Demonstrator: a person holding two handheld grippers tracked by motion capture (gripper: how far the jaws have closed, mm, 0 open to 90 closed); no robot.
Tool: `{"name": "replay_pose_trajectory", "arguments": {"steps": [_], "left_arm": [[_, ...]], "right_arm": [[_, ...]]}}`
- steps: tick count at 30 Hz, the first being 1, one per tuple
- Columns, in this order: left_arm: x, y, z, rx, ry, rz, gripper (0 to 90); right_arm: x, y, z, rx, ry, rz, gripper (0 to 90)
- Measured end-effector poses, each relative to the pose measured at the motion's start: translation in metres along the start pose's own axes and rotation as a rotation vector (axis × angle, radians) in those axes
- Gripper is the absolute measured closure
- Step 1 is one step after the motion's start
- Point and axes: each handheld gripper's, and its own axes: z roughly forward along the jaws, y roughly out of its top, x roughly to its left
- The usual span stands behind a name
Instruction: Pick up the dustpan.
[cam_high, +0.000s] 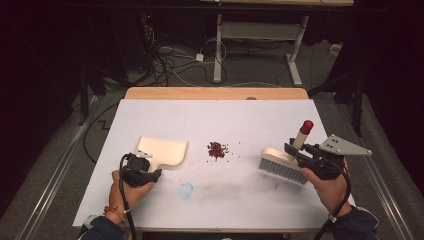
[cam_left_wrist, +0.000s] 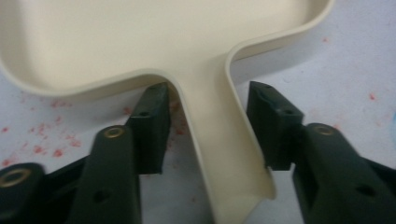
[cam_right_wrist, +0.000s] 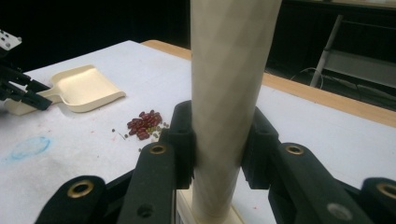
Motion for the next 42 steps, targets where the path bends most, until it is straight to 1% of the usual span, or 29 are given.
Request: {"name": "replay_pose_trajectory", "arguments": {"steps": [2,3,7,10,13,19,21,22,23,24,27,28,31,37,39,42], "left_arm": [[0.002,0.002,0.000,0.002,0.003,0.002,60.5],[0.003,0.003,0.000,0.003,0.008,0.002,63.4],[0.007,0.009,0.001,0.022,0.002,0.026,63.7],[0.009,0.011,-0.001,0.028,0.012,0.042,63.9],[0.012,0.013,-0.008,0.015,0.004,0.047,63.9],[0.013,0.015,-0.021,0.009,-0.009,0.103,64.0],[0.014,0.016,-0.024,0.009,-0.019,0.120,64.0],[0.014,0.016,-0.025,0.009,-0.023,0.122,64.0],[0.014,0.016,-0.027,0.013,-0.031,0.138,64.0],[0.014,0.016,-0.027,0.013,-0.031,0.138,63.9],[0.012,0.016,-0.030,0.025,-0.035,0.174,63.9],[0.012,0.016,-0.032,0.023,-0.038,0.179,64.0],[0.012,0.017,-0.035,0.021,-0.055,0.186,63.9],[0.010,0.016,-0.037,0.029,-0.058,0.205,64.0],[0.008,0.015,-0.038,0.030,-0.058,0.210,64.0],[0.004,0.014,-0.039,0.035,-0.067,0.220,63.9]], "right_arm": [[0.002,0.000,0.001,0.008,0.003,-0.006,70.1],[0.003,0.000,0.002,0.008,0.005,-0.007,70.1],[0.003,-0.001,0.002,0.003,0.008,-0.010,70.1],[0.002,-0.001,0.002,0.009,0.008,-0.008,70.1],[0.000,-0.001,0.003,0.008,0.003,0.000,70.1],[-0.001,-0.001,0.007,0.019,-0.002,0.004,70.1],[-0.001,-0.001,0.007,0.015,-0.005,0.005,70.1],[-0.002,-0.002,0.007,0.011,-0.008,0.008,70.2],[-0.002,-0.002,0.009,0.010,-0.004,0.021,70.1],[-0.003,-0.002,0.011,0.009,-0.005,0.019,70.1],[-0.003,0.001,0.014,0.006,-0.013,0.015,70.2],[-0.003,0.003,0.016,0.002,-0.015,0.016,70.1],[-0.003,0.007,0.020,0.002,-0.020,0.010,70.2],[-0.003,0.009,0.027,0.009,-0.025,0.005,70.2],[-0.003,0.012,0.031,0.009,-0.025,-0.004,70.1],[-0.005,0.014,0.033,0.006,-0.030,-0.003,70.1]]}}
